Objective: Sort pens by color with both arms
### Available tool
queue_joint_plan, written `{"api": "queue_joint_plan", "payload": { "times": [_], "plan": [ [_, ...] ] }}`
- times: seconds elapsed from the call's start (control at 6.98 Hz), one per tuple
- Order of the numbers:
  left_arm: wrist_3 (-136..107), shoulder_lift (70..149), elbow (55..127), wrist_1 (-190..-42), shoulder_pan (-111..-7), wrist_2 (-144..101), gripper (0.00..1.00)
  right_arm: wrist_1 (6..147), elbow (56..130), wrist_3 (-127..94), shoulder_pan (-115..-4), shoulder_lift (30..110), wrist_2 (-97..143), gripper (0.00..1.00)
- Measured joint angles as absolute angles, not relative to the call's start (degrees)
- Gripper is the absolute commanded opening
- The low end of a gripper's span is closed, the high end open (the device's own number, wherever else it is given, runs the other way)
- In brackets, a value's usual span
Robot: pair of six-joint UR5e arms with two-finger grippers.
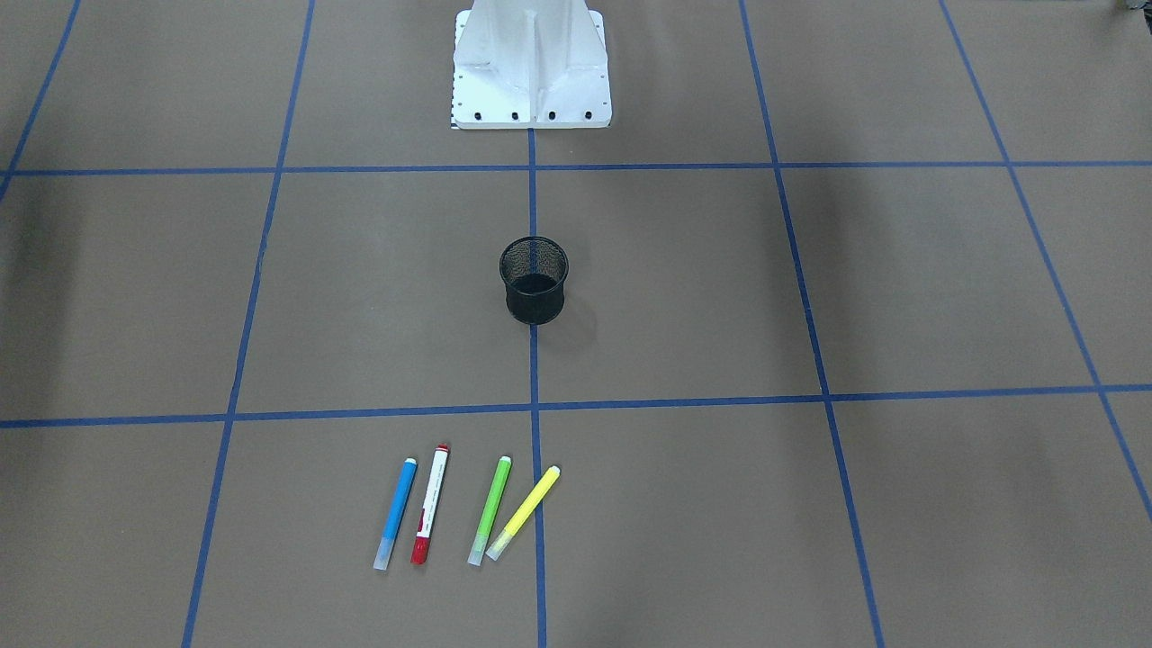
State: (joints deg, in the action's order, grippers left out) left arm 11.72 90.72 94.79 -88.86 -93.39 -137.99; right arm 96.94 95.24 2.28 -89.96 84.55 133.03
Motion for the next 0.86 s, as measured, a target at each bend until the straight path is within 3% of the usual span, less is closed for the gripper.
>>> {"api": "queue_joint_plan", "payload": {
  "times": [0.86],
  "plan": [
    [11.69, 90.04, 94.81, -88.86, -93.43, -137.99, 1.00, 96.94, 95.36, 2.29, -89.91, 84.80, 133.09, 1.00]
  ]
}}
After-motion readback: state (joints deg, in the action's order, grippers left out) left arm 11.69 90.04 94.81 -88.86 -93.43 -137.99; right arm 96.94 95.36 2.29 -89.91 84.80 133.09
